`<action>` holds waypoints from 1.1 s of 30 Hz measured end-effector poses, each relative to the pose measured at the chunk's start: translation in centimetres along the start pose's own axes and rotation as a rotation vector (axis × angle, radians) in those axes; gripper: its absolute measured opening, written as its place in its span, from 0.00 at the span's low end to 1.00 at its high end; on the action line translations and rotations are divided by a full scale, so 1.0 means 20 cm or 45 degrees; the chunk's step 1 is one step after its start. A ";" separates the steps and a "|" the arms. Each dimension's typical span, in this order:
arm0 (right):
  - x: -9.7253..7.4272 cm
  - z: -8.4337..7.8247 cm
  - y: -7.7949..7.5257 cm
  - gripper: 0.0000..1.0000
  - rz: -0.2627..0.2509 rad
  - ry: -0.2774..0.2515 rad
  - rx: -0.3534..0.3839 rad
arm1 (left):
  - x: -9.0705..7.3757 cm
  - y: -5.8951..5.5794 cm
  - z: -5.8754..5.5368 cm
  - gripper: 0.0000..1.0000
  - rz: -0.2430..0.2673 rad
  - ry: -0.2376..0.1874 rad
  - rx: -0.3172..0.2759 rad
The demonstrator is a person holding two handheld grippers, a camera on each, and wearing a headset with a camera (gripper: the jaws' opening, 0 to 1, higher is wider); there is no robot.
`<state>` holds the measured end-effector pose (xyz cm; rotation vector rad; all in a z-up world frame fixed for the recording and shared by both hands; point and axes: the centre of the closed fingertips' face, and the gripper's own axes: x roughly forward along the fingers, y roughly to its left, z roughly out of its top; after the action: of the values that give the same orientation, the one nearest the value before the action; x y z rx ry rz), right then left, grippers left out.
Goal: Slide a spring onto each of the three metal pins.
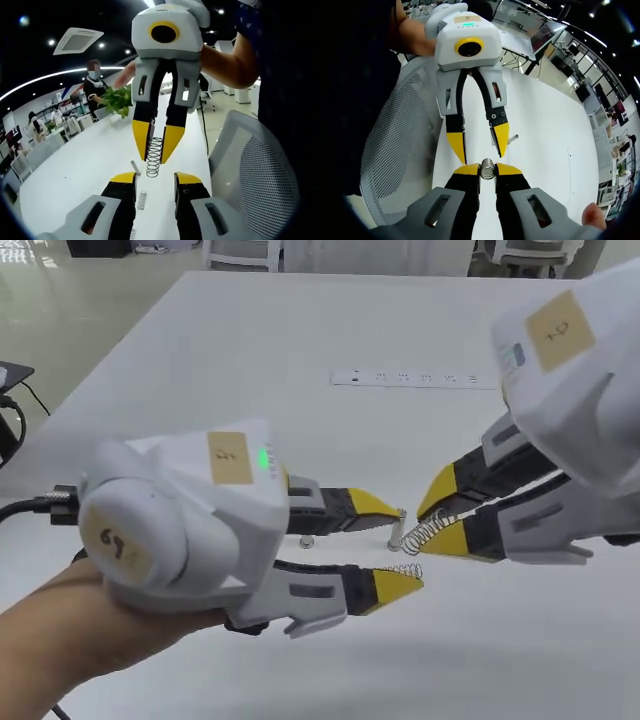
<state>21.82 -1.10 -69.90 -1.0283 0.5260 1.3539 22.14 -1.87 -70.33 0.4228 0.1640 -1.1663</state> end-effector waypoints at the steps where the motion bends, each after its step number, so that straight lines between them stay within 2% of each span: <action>1: 0.00 -0.01 0.00 0.08 0.001 0.006 0.002 | 0.00 0.00 0.00 0.25 0.005 -0.001 -0.008; 5: 0.00 -0.04 -0.03 0.08 0.007 0.015 0.022 | -0.03 0.02 0.00 0.28 0.019 -0.021 -0.052; 10: -0.03 -0.10 -0.09 0.08 -0.014 0.035 0.072 | -0.06 0.06 -0.03 0.34 0.049 -0.004 -0.088; 13: -0.04 -0.14 -0.12 0.08 -0.031 0.051 0.099 | -0.09 0.08 -0.07 0.37 0.069 0.024 -0.114; 21: -0.09 -0.24 -0.21 0.08 -0.076 0.071 0.198 | -0.20 0.14 -0.17 0.47 0.127 0.052 -0.198; 29: -0.11 -0.33 -0.26 0.08 -0.091 0.096 0.258 | -0.30 0.26 -0.25 0.50 0.231 0.018 -0.302; 33: -0.11 -0.36 -0.28 0.08 -0.091 0.114 0.280 | -0.33 0.29 -0.29 0.51 0.261 0.019 -0.325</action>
<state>28.56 -7.79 -70.01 -0.9211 0.6829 1.1630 25.38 8.07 -71.99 0.2171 0.2729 -0.9268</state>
